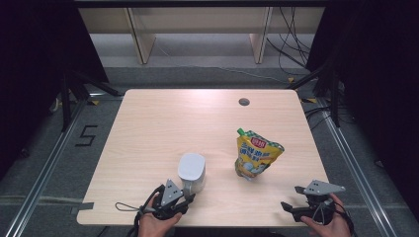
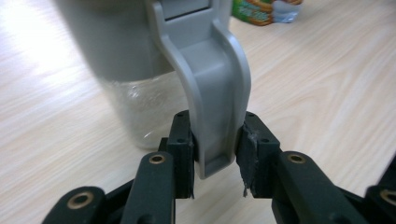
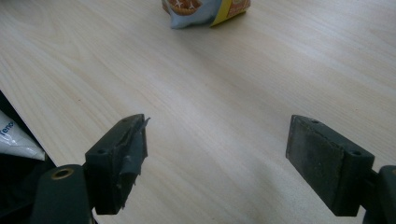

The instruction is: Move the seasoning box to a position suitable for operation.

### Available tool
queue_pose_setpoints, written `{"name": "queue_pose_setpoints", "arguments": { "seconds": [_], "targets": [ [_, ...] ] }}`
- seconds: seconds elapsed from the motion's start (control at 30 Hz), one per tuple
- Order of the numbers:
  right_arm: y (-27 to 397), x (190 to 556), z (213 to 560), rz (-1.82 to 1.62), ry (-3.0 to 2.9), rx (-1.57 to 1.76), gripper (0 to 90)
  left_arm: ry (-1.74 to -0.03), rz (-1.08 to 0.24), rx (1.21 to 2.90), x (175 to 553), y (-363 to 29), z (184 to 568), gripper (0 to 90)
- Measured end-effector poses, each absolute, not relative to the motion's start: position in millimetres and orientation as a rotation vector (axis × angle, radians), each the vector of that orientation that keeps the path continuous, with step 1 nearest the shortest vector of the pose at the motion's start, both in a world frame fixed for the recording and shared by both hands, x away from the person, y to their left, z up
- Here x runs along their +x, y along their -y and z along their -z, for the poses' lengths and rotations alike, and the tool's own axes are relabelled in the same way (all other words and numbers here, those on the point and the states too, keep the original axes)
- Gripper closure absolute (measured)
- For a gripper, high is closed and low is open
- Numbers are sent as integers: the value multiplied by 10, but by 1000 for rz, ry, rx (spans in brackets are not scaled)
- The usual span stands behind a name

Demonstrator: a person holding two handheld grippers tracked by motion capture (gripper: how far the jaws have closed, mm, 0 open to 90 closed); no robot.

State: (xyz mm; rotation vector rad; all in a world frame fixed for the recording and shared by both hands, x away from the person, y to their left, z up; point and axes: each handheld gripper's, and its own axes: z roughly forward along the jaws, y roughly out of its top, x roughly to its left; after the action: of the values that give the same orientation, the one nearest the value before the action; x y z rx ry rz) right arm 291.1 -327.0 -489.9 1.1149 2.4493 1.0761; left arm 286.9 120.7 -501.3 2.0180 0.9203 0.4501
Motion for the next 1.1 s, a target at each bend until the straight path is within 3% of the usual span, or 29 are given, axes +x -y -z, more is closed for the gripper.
{"name": "queue_pose_setpoints", "arguments": {
  "seconds": [0.73,1.1],
  "targets": [
    [3230,2906,4908,-1061,-2467,1113,214,-1051,-596,1985,3133,-1638,5003,679],
    [3204,2893,4908,-1050,-2444,1127,215,-984,-535,1947,3296,-1632,5039,688]
  ]
}}
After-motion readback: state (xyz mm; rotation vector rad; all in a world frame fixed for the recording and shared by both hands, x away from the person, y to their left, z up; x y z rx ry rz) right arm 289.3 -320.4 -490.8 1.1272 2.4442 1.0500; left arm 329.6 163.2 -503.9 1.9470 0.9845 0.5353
